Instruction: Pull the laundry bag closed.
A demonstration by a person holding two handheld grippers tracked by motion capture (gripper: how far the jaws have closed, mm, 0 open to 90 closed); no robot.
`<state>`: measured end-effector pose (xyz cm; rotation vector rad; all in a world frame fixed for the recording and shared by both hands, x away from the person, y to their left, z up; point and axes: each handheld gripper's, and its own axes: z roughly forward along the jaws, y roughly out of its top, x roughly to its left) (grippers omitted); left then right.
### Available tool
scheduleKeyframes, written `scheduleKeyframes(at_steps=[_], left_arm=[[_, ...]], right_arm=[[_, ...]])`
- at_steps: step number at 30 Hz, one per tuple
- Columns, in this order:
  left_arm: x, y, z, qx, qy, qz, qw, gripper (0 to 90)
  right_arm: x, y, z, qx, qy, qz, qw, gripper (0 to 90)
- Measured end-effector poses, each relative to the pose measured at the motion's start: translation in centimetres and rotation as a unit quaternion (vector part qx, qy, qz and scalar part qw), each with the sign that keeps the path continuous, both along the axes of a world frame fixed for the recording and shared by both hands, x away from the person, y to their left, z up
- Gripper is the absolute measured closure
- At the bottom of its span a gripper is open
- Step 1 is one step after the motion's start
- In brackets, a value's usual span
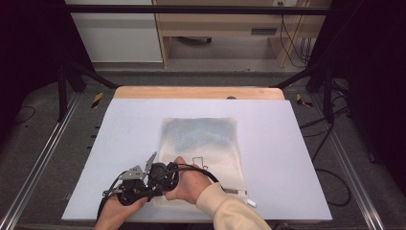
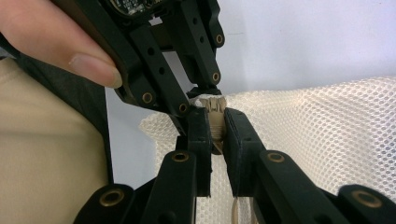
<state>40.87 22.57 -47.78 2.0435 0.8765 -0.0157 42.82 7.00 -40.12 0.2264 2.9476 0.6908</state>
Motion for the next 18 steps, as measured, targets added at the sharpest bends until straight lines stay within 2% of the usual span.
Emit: scheduleKeyframes(at_steps=[5, 18], left_arm=[[0.0, -0.08, 0.01, 0.007, -0.004, 0.001, 1.0, 81.1], [-0.12, -0.09, 0.04, 0.009, -0.004, 0.002, 0.9999, 81.3]], right_arm=[[-0.05, -0.18, -0.38, -0.005, -0.002, -0.003, 1.0, 81.8], [0.0, -0.28, -0.52, -0.011, -0.002, -0.003, 0.9999, 81.9]])
